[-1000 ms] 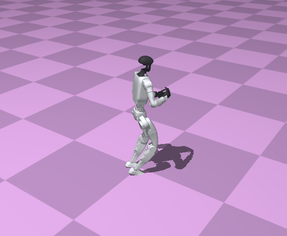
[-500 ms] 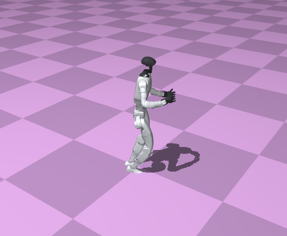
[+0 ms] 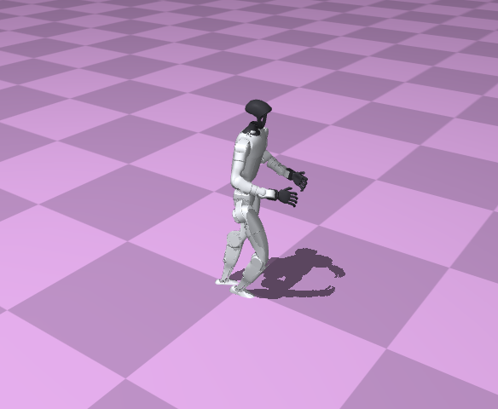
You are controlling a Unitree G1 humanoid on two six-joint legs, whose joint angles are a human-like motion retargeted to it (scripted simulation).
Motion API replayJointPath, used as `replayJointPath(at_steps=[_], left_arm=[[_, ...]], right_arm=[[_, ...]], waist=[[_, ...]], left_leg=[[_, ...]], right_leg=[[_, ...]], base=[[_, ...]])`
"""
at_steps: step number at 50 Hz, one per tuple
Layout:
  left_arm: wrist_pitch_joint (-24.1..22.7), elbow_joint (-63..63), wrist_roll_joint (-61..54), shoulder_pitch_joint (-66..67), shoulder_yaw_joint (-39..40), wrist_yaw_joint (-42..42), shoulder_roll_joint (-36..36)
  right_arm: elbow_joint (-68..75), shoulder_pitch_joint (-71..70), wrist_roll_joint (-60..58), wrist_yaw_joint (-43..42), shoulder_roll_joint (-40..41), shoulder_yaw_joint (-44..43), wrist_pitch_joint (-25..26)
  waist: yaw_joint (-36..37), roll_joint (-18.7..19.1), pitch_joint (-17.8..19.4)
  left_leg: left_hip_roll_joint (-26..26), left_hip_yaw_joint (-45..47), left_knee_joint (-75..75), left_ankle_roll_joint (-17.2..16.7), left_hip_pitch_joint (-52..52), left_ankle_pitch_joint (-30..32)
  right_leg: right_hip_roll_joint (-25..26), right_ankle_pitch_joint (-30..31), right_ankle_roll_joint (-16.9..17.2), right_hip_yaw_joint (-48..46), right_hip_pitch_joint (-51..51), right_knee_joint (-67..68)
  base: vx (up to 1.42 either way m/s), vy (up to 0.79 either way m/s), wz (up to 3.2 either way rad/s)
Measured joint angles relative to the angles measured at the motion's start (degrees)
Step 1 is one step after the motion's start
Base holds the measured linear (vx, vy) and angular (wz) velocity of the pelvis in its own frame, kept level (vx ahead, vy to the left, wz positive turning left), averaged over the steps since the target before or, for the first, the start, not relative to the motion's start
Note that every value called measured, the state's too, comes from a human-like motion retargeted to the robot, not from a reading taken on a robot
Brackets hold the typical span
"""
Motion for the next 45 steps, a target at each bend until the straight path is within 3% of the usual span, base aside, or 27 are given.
replayJointPath(at_steps=[10,20,25,32,35,37,40,43,45], left_arm=[[0.0,3.4,-0.6,7.8,-3.0,-0.2,-2.3],[-1.5,2.3,-7.0,11.9,-0.5,2.0,-2.5],[-3.4,-1.8,-12.6,11.9,2.8,3.7,-1.9],[-7.3,-10.1,-20.8,7.3,8.5,7.3,-1.8],[-9.2,-12.7,-23.5,3.0,10.0,9.3,-2.2],[-10.6,-12.3,-25.2,-3.1,10.0,11.6,-2.4],[-11.8,-11.8,-26.6,-8.3,9.4,13.7,-4.1],[-12.6,-8.0,-29.1,-15.4,7.7,16.4,-6.3],[-14.1,0.8,-33.6,-24.9,6.9,16.5,-8.1]], right_arm=[[3.7,0.9,-0.2,-2.8,1.5,1.2,-1.0],[2.5,0.9,5.5,-4.3,-0.6,-0.4,-2.4],[-1.7,3.0,8.8,-4.5,-3.3,-3.2,-3.7],[-3.5,9.2,9.6,-6.0,-4.9,-8.7,-3.7],[0.7,12.1,8.8,-6.5,-3.7,-10.0,-2.2],[7.7,11.4,8.0,-6.6,-2.0,-9.9,-1.3],[15.8,14.0,7.7,-5.7,0.1,-8.0,1.5],[26.6,15.0,7.7,-4.2,2.8,-5.3,4.3],[38.9,11.6,8.4,-3.1,5.5,-2.9,4.2]], waist=[[3.1,2.6,1.2],[5.1,3.1,2.5],[4.5,2.2,3.3],[2.2,1.0,3.6],[0.9,1.0,2.9],[0.1,3.7,0.8],[-1.3,3.0,-0.4],[-2.9,3.1,-2.2],[-4.7,6.0,-2.4]], left_leg=[[1.1,0.2,-0.1,0.5,1.7,-0.4],[1.6,-0.5,0.0,0.6,1.9,-1.1],[1.0,-1.2,0.0,0.7,2.1,-1.6],[0.3,-2.2,0.1,1.3,3.2,-2.8],[0.4,-2.6,0.1,1.8,4.1,-3.6],[3.2,-3.1,0.8,2.0,2.1,-5.3],[2.8,-3.7,1.0,2.0,4.4,-5.9],[3.4,-4.9,2.1,1.8,6.2,-6.8],[7.2,-6.9,6.2,1.2,5.9,-9.6]], right_leg=[[2.1,0.6,-0.1,0.1,3.5,-4.5],[3.2,1.9,0.1,0.8,3.5,-4.8],[2.5,3.3,1.0,2.3,0.8,-1.3],[1.7,0.2,2.8,7.1,-7.9,0.7],[1.8,1.2,4.1,8.3,-10.7,-1.0],[4.6,4.9,4.9,7.2,-11.5,-8.3],[4.9,6.8,6.4,10.3,-13.0,-7.5],[5.7,8.6,7.0,12.0,-12.6,-6.6],[8.2,10.8,6.6,9.9,-8.8,-11.2]], base=[[0.01,0.0,-0.04],[0.0,0.0,0.0],[0.0,0.0,0.0],[0.05,0.02,0.13],[0.15,0.01,0.19],[0.23,0.0,0.24],[0.22,-0.07,0.17],[0.32,-0.11,0.28],[0.41,-0.15,0.37]])
